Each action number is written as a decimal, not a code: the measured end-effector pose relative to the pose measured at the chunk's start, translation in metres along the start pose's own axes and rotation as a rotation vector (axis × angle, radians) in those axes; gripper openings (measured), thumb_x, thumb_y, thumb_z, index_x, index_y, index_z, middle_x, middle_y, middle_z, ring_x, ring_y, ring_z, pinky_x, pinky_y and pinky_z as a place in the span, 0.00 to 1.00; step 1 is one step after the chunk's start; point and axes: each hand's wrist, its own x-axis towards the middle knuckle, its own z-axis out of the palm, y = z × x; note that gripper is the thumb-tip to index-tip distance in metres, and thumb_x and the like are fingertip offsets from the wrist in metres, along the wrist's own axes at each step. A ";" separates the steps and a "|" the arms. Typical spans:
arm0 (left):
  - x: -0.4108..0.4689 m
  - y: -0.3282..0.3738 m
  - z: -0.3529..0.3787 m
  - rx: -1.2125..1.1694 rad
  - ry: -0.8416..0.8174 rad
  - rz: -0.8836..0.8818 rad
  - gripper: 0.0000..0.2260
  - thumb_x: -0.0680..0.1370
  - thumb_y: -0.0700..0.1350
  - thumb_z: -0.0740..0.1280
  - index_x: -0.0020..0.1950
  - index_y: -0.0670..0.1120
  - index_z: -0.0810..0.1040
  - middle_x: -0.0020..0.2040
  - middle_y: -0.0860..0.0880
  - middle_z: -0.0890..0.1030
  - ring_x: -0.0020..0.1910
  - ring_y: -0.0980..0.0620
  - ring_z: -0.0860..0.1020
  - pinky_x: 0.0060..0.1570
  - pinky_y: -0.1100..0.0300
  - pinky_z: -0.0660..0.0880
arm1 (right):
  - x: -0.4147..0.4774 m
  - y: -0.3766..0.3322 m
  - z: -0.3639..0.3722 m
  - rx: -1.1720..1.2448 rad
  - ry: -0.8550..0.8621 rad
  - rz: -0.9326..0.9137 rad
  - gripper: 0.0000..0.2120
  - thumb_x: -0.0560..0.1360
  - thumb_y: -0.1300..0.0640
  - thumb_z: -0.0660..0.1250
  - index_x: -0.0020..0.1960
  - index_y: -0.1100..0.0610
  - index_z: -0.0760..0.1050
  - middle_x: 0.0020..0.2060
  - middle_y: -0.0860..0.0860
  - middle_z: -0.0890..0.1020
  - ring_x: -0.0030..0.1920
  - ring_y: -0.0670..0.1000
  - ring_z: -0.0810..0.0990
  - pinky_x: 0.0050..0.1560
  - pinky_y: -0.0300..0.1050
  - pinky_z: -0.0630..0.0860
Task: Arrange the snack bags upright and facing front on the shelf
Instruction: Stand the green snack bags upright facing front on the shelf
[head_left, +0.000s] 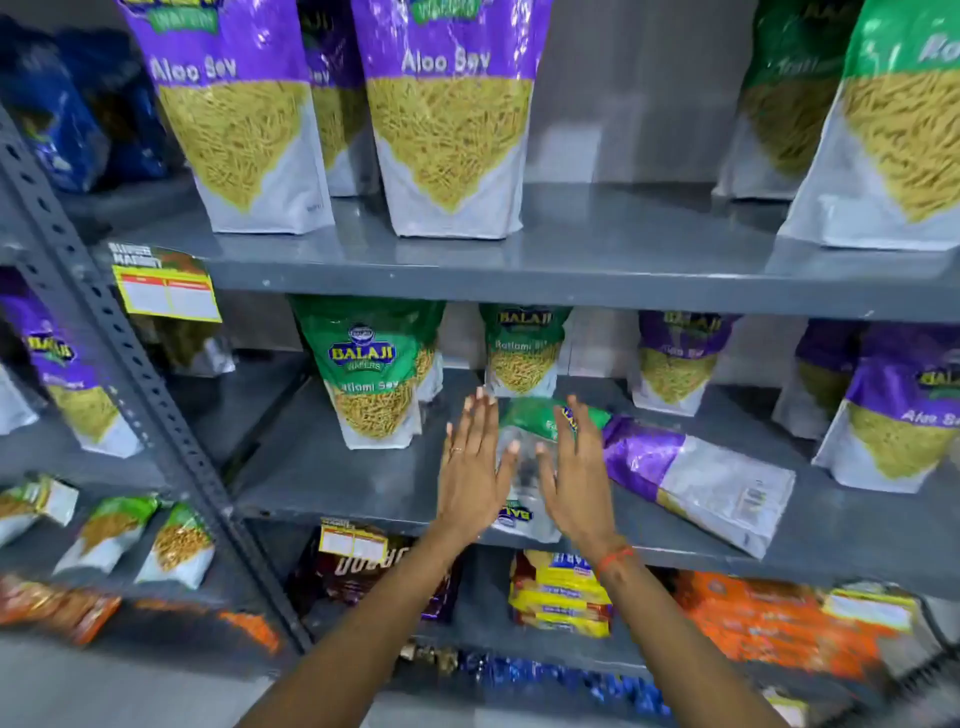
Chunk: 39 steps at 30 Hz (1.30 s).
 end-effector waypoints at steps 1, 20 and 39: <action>0.007 -0.006 0.007 -0.132 -0.148 -0.155 0.27 0.81 0.53 0.50 0.76 0.44 0.47 0.78 0.45 0.46 0.77 0.48 0.45 0.77 0.49 0.45 | -0.003 0.005 0.011 -0.089 -0.172 0.053 0.23 0.80 0.54 0.52 0.72 0.63 0.58 0.73 0.62 0.60 0.75 0.61 0.55 0.76 0.50 0.52; 0.060 -0.053 0.030 -1.049 -0.066 -0.946 0.13 0.72 0.29 0.65 0.30 0.42 0.74 0.32 0.47 0.75 0.26 0.57 0.71 0.44 0.58 0.74 | 0.015 0.038 0.052 0.837 0.039 1.109 0.16 0.78 0.60 0.61 0.31 0.56 0.68 0.13 0.46 0.69 0.13 0.43 0.63 0.17 0.28 0.57; 0.061 -0.031 0.057 -0.662 0.274 -0.390 0.12 0.73 0.32 0.64 0.57 0.38 0.74 0.54 0.40 0.76 0.53 0.39 0.75 0.55 0.48 0.75 | 0.097 0.061 0.071 0.639 -0.054 0.716 0.12 0.72 0.74 0.56 0.53 0.70 0.73 0.44 0.61 0.79 0.45 0.54 0.75 0.45 0.47 0.74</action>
